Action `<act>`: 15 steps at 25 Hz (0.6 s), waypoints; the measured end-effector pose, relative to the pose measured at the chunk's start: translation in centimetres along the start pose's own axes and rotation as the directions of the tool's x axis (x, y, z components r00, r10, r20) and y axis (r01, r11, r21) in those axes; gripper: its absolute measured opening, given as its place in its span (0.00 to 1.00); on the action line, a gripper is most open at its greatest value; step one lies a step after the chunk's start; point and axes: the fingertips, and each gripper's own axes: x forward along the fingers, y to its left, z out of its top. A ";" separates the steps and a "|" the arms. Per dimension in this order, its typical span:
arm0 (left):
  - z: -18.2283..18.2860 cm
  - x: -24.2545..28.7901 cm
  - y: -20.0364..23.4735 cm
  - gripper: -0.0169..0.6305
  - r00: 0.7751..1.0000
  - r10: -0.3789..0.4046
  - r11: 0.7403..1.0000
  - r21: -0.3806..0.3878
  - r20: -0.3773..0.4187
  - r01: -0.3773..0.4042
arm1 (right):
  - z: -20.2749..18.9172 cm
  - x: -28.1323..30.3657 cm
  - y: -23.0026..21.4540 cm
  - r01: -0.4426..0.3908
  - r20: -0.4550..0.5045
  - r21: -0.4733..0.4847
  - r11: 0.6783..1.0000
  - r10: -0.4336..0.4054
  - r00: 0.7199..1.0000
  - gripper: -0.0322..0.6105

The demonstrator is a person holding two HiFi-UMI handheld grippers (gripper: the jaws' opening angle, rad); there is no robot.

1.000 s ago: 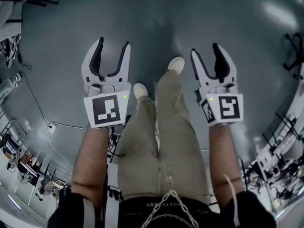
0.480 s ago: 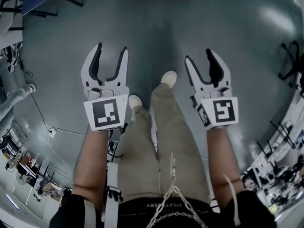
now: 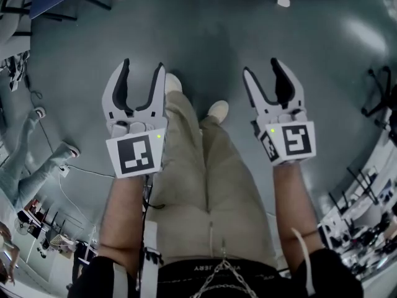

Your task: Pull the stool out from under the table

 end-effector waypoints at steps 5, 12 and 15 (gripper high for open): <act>-0.4 2.3 0.1 0.38 1.000 -0.016 0.999 -0.047 0.001 0.016 | 0.4 1.7 -0.1 -0.019 -0.017 -0.027 0.999 0.018 1.000 0.42; 1.0 3.6 2.5 0.38 0.999 -0.031 0.999 -0.015 0.017 0.031 | 1.9 3.4 0.6 -0.005 -0.021 -0.013 1.000 0.005 1.000 0.42; 1.7 4.8 4.2 0.38 0.999 -0.038 0.999 0.007 0.011 0.038 | 3.2 5.2 0.5 0.005 -0.015 -0.004 1.000 -0.005 1.000 0.41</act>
